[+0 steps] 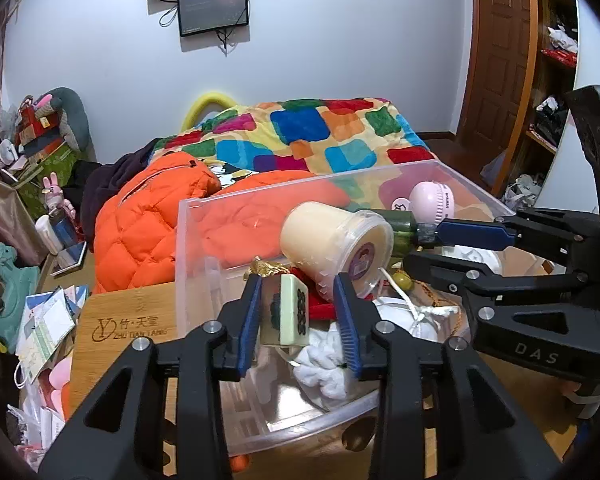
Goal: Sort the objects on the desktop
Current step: 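Carry the block and gourd into the clear box and open both grippers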
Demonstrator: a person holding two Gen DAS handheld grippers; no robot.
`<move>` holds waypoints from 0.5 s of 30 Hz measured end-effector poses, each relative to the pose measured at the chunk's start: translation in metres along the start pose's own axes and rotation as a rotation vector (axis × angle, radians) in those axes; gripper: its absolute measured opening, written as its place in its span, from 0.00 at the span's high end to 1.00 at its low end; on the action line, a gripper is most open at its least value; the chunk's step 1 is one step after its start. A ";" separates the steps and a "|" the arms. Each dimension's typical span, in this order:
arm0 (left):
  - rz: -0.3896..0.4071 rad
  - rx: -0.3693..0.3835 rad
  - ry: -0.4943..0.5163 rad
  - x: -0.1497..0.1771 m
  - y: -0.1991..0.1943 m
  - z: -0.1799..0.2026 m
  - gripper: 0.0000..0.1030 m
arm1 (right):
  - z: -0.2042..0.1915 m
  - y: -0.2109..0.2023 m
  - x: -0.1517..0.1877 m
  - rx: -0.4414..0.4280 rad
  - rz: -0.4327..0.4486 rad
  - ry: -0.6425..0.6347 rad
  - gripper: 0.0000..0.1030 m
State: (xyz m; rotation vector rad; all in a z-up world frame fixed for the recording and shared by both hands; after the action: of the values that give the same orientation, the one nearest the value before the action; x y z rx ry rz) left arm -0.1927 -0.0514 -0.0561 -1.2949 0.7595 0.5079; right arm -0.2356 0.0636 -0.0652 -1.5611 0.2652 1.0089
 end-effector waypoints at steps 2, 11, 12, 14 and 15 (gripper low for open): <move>0.000 0.009 -0.004 -0.001 0.000 0.001 0.60 | 0.001 -0.002 0.000 0.010 0.003 -0.006 0.58; 0.048 -0.061 0.044 -0.003 -0.012 0.008 0.20 | 0.011 -0.014 0.001 0.053 0.027 0.004 0.43; 0.049 -0.066 0.045 -0.003 -0.014 0.008 0.20 | 0.012 -0.015 0.002 0.058 0.030 0.011 0.41; 0.051 -0.086 0.053 -0.003 -0.016 0.007 0.19 | 0.015 -0.019 0.002 0.072 0.039 0.015 0.39; 0.051 -0.091 0.055 -0.002 -0.017 0.007 0.19 | 0.016 -0.019 0.002 0.075 0.040 0.015 0.39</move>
State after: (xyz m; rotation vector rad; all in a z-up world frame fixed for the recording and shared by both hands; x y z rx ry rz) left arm -0.1805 -0.0485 -0.0425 -1.3817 0.8247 0.5552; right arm -0.2285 0.0835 -0.0520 -1.5013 0.3420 1.0074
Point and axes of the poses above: each gripper's, at about its wrist camera, not at the fingertips, and y roughly the way its jaws point, z to its right, x to its underside, the point moved 4 cm from there along y, roughly the way its jaws point, and after that the axes turned 10 degrees about x, right-handed, at the moved point
